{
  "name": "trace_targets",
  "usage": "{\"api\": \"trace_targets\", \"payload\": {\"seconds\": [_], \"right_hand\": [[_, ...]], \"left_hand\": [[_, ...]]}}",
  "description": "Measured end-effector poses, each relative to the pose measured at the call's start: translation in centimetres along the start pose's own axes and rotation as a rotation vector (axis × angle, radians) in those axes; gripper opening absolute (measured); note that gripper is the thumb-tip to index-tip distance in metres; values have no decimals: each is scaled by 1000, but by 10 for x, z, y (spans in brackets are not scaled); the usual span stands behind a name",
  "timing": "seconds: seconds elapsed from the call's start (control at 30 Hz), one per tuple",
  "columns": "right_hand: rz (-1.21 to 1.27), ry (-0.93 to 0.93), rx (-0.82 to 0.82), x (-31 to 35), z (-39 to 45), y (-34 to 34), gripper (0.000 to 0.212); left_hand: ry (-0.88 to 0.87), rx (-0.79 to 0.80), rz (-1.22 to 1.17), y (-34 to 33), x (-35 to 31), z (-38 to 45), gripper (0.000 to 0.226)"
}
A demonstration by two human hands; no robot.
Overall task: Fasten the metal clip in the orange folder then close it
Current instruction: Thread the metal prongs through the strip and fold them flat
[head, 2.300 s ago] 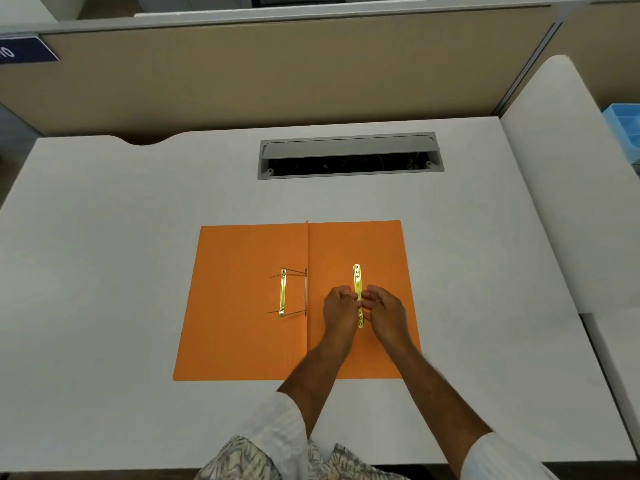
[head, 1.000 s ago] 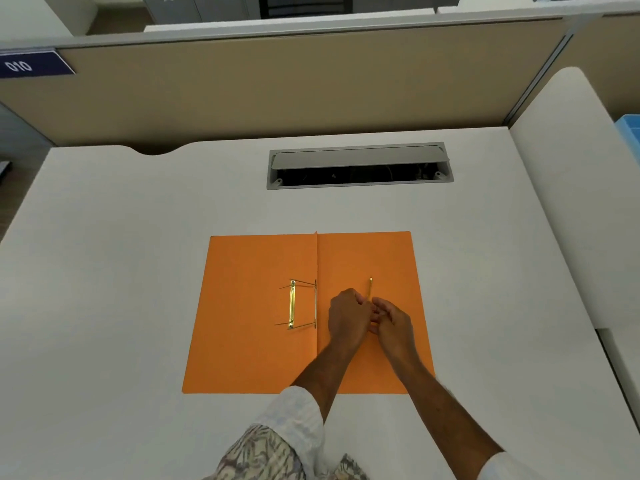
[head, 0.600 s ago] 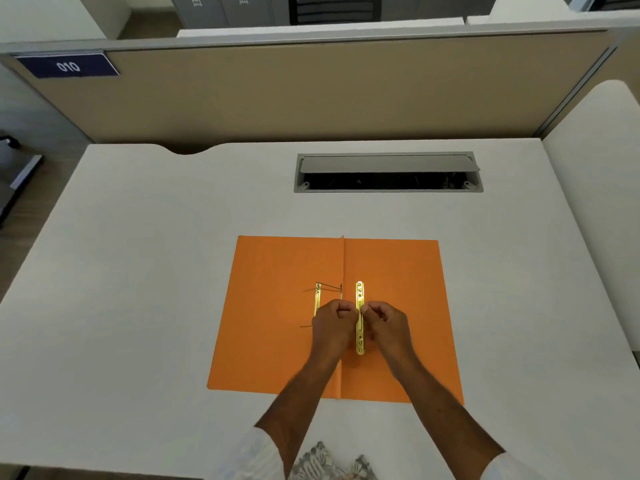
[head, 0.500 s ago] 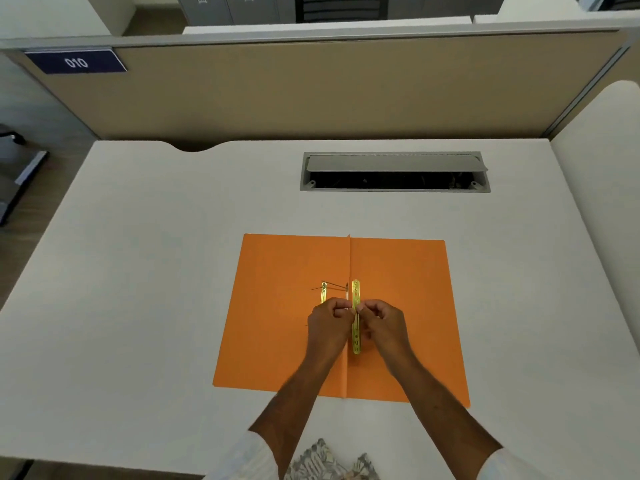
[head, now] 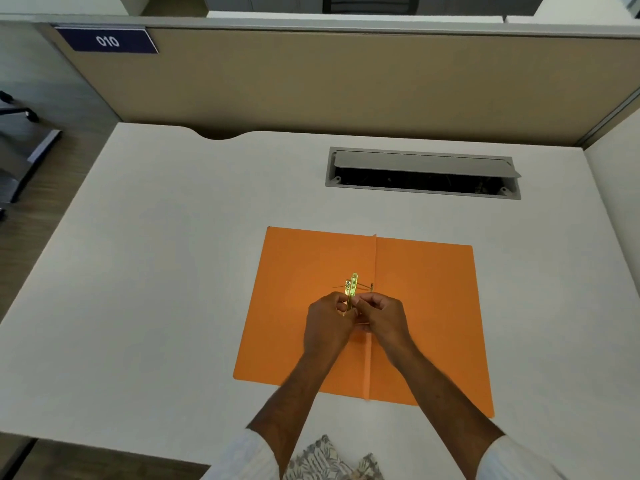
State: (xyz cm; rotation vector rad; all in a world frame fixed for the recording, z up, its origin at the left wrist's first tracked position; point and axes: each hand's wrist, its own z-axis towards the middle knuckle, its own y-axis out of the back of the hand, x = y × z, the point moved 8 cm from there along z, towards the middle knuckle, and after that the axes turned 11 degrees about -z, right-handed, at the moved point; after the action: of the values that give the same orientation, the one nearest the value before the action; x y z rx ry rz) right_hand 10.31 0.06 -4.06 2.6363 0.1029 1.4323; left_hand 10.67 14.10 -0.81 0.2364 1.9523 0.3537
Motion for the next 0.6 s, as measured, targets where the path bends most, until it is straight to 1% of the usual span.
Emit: {"api": "trace_targets", "payload": {"seconds": [0.07,0.1,0.13,0.2,0.23,0.27,0.37,0.43,0.5,0.6], "right_hand": [[-15,20,8,4,5,-4,13],[-63,55,-34,7,9,-2,12],[-166,119,-110,13,12,4,12],[-474,289,-244,31,19,9,18],[-619,355,-253,38,22,6,24],[-742,393,-226,41,27,1,29],[-1024,438,-143,41,38,-11,36],[-1086,466,-140,44,42,-13,31],[-1100,485,-145,46,44,-13,24],[-1106,498,-139,45,47,-14,18]], "left_hand": [[-11,-27,-4,5,1,4,19],[-20,-42,-8,7,1,7,19],[-28,-58,-9,9,1,9,19],[-41,-87,8,14,0,16,20],[-47,-98,17,16,0,19,21],[-50,-103,18,17,0,23,21],[-30,-89,5,14,1,30,19],[2,-65,2,9,4,35,15],[26,-36,-13,3,7,38,11],[46,-16,-33,-3,10,40,10]]}}
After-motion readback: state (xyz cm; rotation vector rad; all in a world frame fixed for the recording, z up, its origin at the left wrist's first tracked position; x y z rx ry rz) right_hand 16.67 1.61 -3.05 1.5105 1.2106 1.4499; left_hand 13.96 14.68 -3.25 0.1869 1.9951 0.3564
